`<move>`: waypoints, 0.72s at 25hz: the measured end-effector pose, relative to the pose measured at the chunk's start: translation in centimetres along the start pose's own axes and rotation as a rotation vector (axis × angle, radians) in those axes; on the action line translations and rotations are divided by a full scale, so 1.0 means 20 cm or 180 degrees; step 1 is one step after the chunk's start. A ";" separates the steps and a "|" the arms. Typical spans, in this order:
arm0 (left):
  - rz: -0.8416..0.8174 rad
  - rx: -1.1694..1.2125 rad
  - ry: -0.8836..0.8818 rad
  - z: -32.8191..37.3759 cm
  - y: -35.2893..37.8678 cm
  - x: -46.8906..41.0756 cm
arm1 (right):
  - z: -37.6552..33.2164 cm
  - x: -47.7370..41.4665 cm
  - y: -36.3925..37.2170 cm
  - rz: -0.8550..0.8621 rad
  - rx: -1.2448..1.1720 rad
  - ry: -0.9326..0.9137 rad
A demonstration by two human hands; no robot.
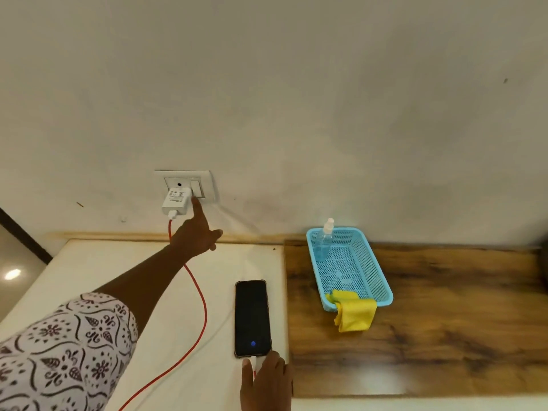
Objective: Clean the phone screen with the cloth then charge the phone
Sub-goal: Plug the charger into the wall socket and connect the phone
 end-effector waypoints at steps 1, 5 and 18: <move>-0.0055 -0.0056 -0.0016 -0.01 0.00 -0.02 | 0.01 0.00 0.01 0.0039 -0.0041 -0.0016; -0.0128 -0.0082 -0.0132 -0.02 0.02 -0.09 | 0.01 0.00 0.03 0.0139 -0.0107 -0.0079; -0.0240 0.0529 -0.0643 0.04 0.03 -0.04 | 0.00 0.02 -0.02 -0.0284 0.0008 -0.0140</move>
Point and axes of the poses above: each hand's wrist, its own x-axis away from the middle knuckle, its own y-axis out of the palm, z = x × y, the point moved 3 cm from there along -x, towards the middle knuckle, and after that the axes turned 5 degrees about -y, right-handed, at the moved point
